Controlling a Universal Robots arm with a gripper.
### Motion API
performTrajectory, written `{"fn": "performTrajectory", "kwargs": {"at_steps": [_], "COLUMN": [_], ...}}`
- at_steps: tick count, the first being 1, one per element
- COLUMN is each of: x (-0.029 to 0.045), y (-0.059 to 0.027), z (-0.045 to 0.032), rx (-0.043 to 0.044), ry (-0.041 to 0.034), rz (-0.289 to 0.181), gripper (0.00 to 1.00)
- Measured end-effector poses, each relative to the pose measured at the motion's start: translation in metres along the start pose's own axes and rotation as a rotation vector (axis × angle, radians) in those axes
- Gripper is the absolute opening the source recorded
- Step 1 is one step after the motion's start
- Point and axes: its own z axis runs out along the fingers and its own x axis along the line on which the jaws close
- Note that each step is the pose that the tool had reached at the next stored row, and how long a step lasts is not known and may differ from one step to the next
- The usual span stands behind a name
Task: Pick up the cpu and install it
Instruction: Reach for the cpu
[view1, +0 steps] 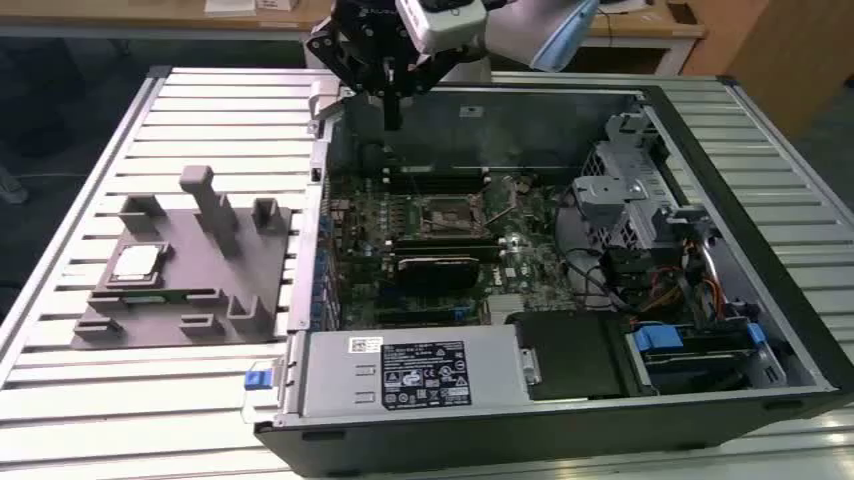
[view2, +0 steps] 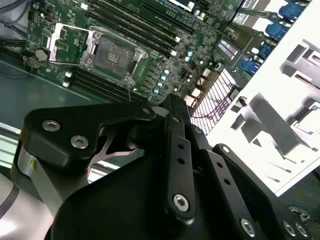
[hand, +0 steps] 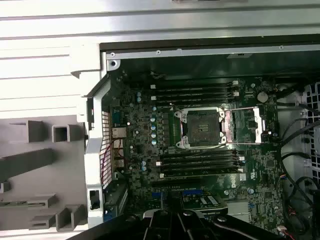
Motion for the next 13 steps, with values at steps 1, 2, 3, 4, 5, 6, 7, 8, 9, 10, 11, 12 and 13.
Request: {"fn": "performTrajectory", "kwargs": {"at_steps": [1, 2, 3, 4, 5, 6, 7, 8, 9, 10, 11, 12, 13], "x": [0.0000, 0.0000, 0.0000, 0.0000, 0.0002, 0.0004, 0.0007, 0.0010, 0.0013, 0.0017, 0.0020, 0.0024, 0.0031], "y": [0.0000, 0.0000, 0.0000, 0.0000, 0.0000, 0.0000, 0.0000, -0.0001, -0.0001, -0.0001, -0.0001, -0.0002, -0.0002], "z": [0.0000, 0.0000, 0.0000, 0.0000, 0.0000, -0.0001, -0.0001, 0.0000, 0.0000, -0.0001, 0.0000, 0.0000, -0.0001], "rx": [0.0000, 0.0000, 0.0000, 0.0000, 0.0000, 0.0001, 0.0001, 0.0000, 0.0000, 0.0000, -0.0001, -0.0001, 0.0000], "ry": [0.0000, 0.0000, 0.0000, 0.0000, 0.0000, 0.0001, 0.0001, 0.0000, 0.0000, 0.0000, 0.0000, -0.0001, 0.0000], "rz": [0.000, 0.000, 0.000, 0.000, 0.000, 0.000, 0.000, 0.000, 0.000, 0.000, 0.000, 0.000, 0.000], "gripper": [0.11, 0.11, 0.11, 0.11, 0.11, 0.11, 0.11, 0.11, 0.11, 0.11, 0.11, 0.11, 0.11]}}
